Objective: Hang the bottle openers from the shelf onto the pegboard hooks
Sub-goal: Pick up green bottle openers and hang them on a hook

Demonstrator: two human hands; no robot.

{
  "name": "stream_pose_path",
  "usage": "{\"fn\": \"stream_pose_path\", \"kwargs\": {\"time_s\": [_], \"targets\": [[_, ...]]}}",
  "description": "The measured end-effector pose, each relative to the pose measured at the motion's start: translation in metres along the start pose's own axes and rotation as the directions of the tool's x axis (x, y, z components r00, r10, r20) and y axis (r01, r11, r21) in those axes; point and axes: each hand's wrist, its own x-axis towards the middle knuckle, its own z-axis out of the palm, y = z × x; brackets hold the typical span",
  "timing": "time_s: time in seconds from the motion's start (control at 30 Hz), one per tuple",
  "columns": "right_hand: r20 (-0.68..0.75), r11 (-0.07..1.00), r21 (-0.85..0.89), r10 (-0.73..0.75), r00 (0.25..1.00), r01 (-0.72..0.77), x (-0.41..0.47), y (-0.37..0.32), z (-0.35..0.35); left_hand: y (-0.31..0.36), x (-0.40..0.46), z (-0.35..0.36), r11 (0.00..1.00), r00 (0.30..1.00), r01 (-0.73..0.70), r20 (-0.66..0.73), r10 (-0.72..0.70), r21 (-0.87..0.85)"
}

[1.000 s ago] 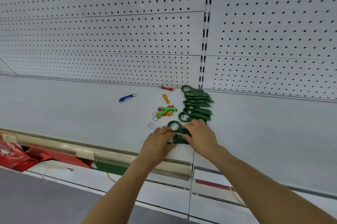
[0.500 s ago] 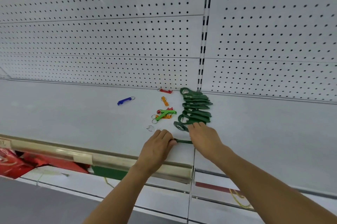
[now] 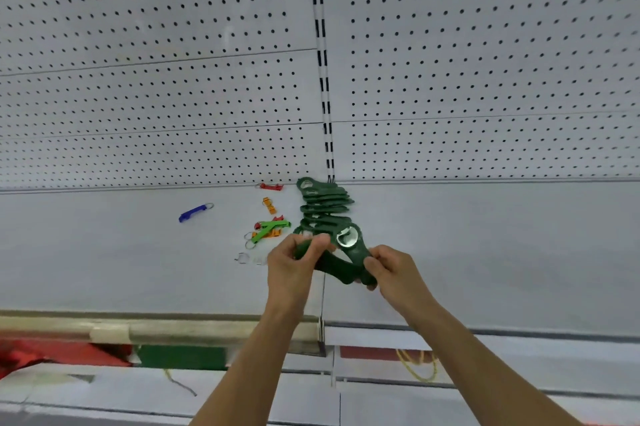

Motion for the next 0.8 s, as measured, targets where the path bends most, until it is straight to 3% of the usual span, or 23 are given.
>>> {"fn": "stream_pose_path", "kwargs": {"time_s": [0.07, 0.13, 0.4, 0.8], "targets": [[-0.024, 0.996, 0.087, 0.026, 0.999, -0.024, -0.015, 0.000, -0.020, 0.007, -0.012, 0.024, 0.988, 0.997, 0.075, 0.024, -0.072, -0.137], [-0.074, 0.985, 0.167, 0.053, 0.996, -0.040, -0.029, 0.002, -0.043, 0.013, -0.024, 0.049, 0.978, 0.993, 0.118, 0.034, -0.114, -0.170], [-0.259, 0.964, 0.267, 0.086, 0.962, -0.014, -0.100, 0.029, -0.150, 0.022, -0.090, 0.147, 0.980, 0.958, 0.195, 0.217, -0.185, -0.025], [-0.451, 0.936, 0.346, 0.107, 0.886, 0.063, -0.245, 0.103, -0.320, 0.010, -0.243, 0.320, 0.978, 0.864, 0.201, 0.460, -0.202, 0.051]]}}
